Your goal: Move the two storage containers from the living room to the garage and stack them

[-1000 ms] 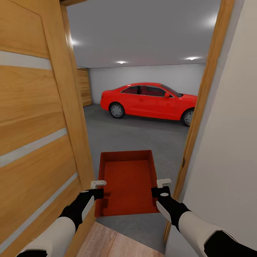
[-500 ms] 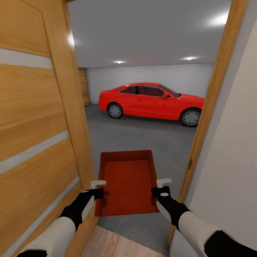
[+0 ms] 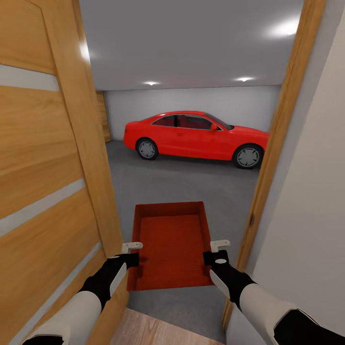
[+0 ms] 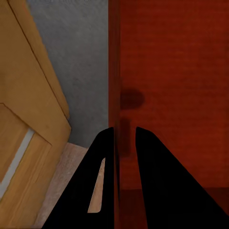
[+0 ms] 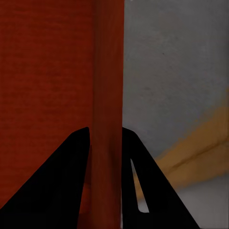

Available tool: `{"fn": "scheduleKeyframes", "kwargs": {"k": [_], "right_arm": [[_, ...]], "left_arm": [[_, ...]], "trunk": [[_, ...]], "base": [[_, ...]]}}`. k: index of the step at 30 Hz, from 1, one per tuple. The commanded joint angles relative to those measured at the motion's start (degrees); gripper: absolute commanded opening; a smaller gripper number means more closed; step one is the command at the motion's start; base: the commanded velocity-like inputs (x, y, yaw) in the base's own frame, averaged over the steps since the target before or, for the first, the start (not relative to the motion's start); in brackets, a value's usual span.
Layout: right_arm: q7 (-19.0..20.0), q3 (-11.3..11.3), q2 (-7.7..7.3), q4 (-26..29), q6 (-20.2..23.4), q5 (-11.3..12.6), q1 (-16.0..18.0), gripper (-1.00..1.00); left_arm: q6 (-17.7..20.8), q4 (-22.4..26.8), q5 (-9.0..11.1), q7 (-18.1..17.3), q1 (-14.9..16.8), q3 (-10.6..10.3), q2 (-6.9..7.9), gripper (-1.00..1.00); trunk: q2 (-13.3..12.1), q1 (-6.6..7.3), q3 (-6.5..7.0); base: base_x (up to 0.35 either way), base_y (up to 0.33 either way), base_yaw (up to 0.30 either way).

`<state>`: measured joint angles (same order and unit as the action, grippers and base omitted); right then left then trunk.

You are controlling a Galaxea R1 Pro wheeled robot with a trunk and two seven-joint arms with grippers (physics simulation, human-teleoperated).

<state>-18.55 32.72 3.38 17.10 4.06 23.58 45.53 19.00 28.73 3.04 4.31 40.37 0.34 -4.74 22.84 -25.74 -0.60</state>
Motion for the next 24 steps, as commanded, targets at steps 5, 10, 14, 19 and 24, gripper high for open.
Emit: {"fn": "scheduleKeyframes", "kwargs": {"k": [5, 10, 14, 19, 24], "right_arm": [[-0.61, 0.68, -0.04, -0.04, 0.44, 0.41, 0.08, -1.0], [-0.61, 0.68, -0.03, -0.03, 0.46, 0.41, 0.08, -1.0], [-0.61, 0.68, -0.04, -0.04, 0.45, 0.41, 0.08, -1.0], [-0.61, 0.68, -0.04, -0.05, 0.48, 0.41, 0.08, -1.0], [-0.61, 0.68, -0.04, -0.03, 0.48, 0.41, 0.08, -1.0]], "left_arm": [[0.19, 0.1, 1.15, 0.53, -0.02, -1.83, 0.0, -1.0], [0.15, 0.1, 1.16, 0.53, -0.02, -1.83, 0.0, -1.0], [0.14, 0.1, 1.14, 0.53, -0.02, -1.83, 0.0, -1.0], [0.16, 0.11, 1.15, 0.53, -0.02, -1.83, 0.0, -1.0], [0.16, 0.1, 1.14, 0.53, -0.02, -1.83, 0.0, -1.0]], "trunk": [[0.08, -0.04, -0.06], [0.08, -0.04, -0.06], [0.08, -0.04, -0.06], [0.08, -0.04, -0.06], [0.08, -0.04, -0.06]], "base": [[0.126, 0.209, -0.001], [0.033, 0.047, -0.091], [0.004, 0.005, -0.222], [0.0, 0.0, -0.237], [0.0, 0.0, -0.205]]}}
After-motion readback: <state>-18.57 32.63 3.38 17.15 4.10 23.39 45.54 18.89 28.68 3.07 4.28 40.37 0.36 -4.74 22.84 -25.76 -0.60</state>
